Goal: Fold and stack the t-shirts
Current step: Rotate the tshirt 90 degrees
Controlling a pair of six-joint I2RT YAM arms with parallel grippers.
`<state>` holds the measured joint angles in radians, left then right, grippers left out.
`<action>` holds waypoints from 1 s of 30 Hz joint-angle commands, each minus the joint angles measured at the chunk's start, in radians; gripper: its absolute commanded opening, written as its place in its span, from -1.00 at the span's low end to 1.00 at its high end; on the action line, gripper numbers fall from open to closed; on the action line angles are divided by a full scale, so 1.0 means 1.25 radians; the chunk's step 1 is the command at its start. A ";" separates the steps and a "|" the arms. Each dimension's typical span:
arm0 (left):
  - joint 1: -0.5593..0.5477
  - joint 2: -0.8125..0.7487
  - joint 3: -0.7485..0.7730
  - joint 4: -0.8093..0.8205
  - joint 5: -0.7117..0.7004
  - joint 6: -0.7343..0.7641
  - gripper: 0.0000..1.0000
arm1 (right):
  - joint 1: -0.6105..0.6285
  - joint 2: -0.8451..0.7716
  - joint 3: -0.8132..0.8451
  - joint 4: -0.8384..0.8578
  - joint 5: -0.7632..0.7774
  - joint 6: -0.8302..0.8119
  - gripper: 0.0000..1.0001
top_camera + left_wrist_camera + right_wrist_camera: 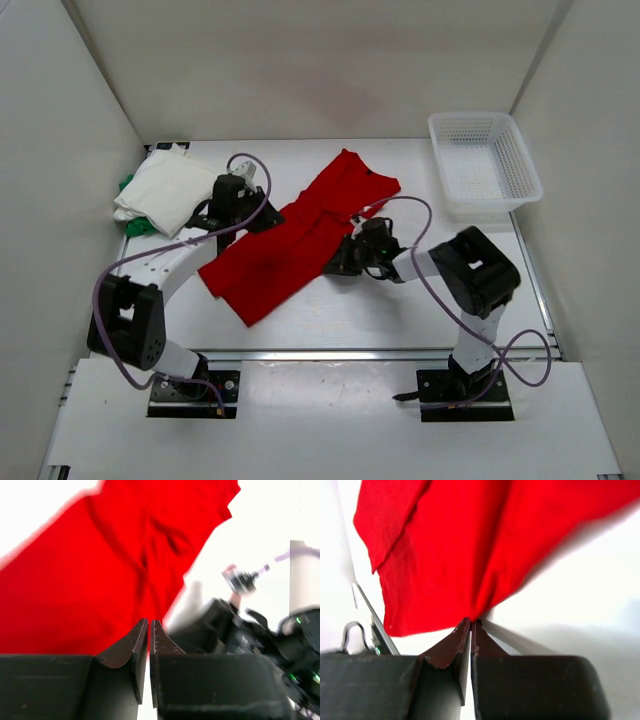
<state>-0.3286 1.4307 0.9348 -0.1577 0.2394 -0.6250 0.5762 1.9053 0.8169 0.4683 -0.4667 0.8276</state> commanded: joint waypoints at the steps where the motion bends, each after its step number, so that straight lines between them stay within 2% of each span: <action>1: -0.011 0.052 0.071 -0.005 -0.018 0.026 -0.63 | -0.095 -0.121 -0.097 -0.104 -0.058 -0.113 -1.00; 2: -0.007 0.068 0.079 0.013 -0.023 0.025 -0.63 | -0.133 -0.136 -0.124 -0.120 -0.093 -0.140 -1.00; 4: -0.013 0.097 0.093 0.008 -0.045 0.020 -0.59 | -0.193 -0.178 -0.145 -0.173 -0.133 -0.171 -0.79; 6: -0.012 0.145 0.128 0.001 -0.050 0.020 -0.58 | -0.252 -0.224 -0.153 -0.203 -0.176 -0.192 -0.28; 9: -0.013 0.184 0.132 0.005 -0.038 0.012 -0.53 | -0.299 -0.277 -0.138 -0.211 -0.151 -0.197 -0.08; 11: -0.021 0.205 0.132 -0.012 -0.044 0.019 -0.51 | -0.332 -0.301 -0.110 -0.208 -0.090 -0.185 -0.08; 12: -0.025 0.202 0.116 -0.011 -0.056 0.020 -0.51 | -0.349 -0.296 -0.088 -0.206 -0.061 -0.183 -0.15; 13: -0.027 0.198 0.100 -0.002 -0.064 0.018 -0.51 | -0.353 -0.274 -0.047 -0.214 -0.050 -0.183 -0.18; 15: -0.015 0.163 -0.004 0.044 -0.060 -0.018 -0.51 | -0.362 -0.204 0.020 -0.227 0.055 -0.190 -0.33; 16: -0.005 0.137 -0.030 0.083 -0.042 -0.028 -0.51 | -0.364 -0.183 0.071 -0.237 0.065 -0.194 -0.33; 19: 0.008 0.086 -0.107 0.093 -0.033 -0.039 -0.53 | -0.377 -0.063 0.195 -0.273 0.095 -0.196 -0.46; 21: -0.003 0.053 -0.139 0.091 -0.027 -0.034 -0.53 | -0.378 0.016 0.256 -0.294 0.114 -0.190 -0.45; 24: -0.030 0.008 -0.161 0.088 -0.019 -0.029 -0.52 | -0.381 0.084 0.346 -0.322 0.134 -0.180 -0.24; 27: -0.059 -0.023 -0.176 0.072 0.008 -0.026 -0.53 | -0.385 0.162 0.447 -0.415 0.135 -0.177 -0.27; 29: -0.051 -0.053 -0.187 0.065 0.028 -0.028 -0.52 | -0.381 0.192 0.479 -0.420 0.123 -0.177 -0.46; 30: -0.048 -0.063 -0.193 0.062 0.035 -0.030 -0.51 | -0.374 0.223 0.522 -0.435 0.122 -0.180 -0.65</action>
<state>-0.3939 1.4151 0.7181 -0.0814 0.2371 -0.6624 0.1028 2.1281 1.3796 0.0048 -0.3374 0.6064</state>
